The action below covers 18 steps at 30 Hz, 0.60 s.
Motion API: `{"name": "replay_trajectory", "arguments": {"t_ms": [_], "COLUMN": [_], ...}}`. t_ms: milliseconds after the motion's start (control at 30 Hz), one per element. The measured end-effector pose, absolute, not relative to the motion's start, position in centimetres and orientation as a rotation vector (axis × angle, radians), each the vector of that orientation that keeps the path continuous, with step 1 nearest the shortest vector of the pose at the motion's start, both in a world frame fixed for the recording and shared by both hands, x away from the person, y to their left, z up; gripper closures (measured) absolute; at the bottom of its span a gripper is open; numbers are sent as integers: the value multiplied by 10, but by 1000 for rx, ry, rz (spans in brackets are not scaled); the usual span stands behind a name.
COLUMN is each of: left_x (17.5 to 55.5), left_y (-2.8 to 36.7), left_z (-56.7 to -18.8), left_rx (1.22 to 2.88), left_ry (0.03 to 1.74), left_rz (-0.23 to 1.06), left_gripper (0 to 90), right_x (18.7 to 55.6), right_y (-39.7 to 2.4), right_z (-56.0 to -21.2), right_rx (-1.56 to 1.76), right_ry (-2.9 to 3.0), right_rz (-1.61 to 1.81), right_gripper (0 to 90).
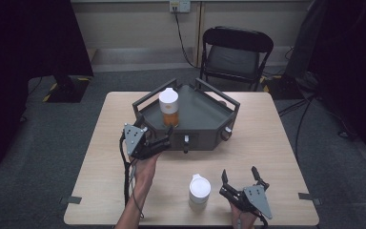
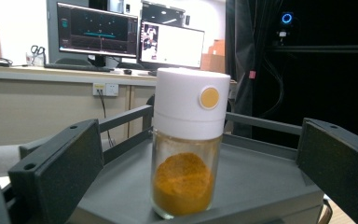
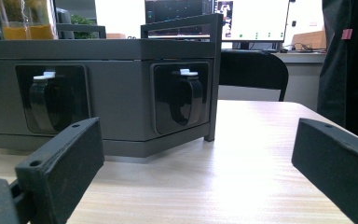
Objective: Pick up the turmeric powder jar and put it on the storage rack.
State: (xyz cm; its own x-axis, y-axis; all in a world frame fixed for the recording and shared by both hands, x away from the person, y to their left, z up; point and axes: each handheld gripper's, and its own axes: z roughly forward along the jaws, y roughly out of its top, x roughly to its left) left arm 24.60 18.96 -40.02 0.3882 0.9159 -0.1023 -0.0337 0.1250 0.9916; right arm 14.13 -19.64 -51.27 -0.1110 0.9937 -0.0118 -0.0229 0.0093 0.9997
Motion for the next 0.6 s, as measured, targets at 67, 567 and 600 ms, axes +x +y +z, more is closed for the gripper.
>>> {"name": "replay_trajectory", "arguments": {"t_ms": [67,567,600], "left_x": [243,215,213], "left_y": [191,200,201], "left_z": [-403,-427,-428], "left_rx": [1247,1277,1275], "left_ry": [926,919,918], "left_rz": [869,914,909], "left_gripper": [0,1,0], "right_x": [141,141,141], "right_y": [-196,-196,-196], "right_z": [-513,-513,-513], "right_rx": [1129,1130,1130], "right_ry": [1278,1276,1276], "right_rz": [1294,1293,1293], "right_gripper": [10,10,10]}}
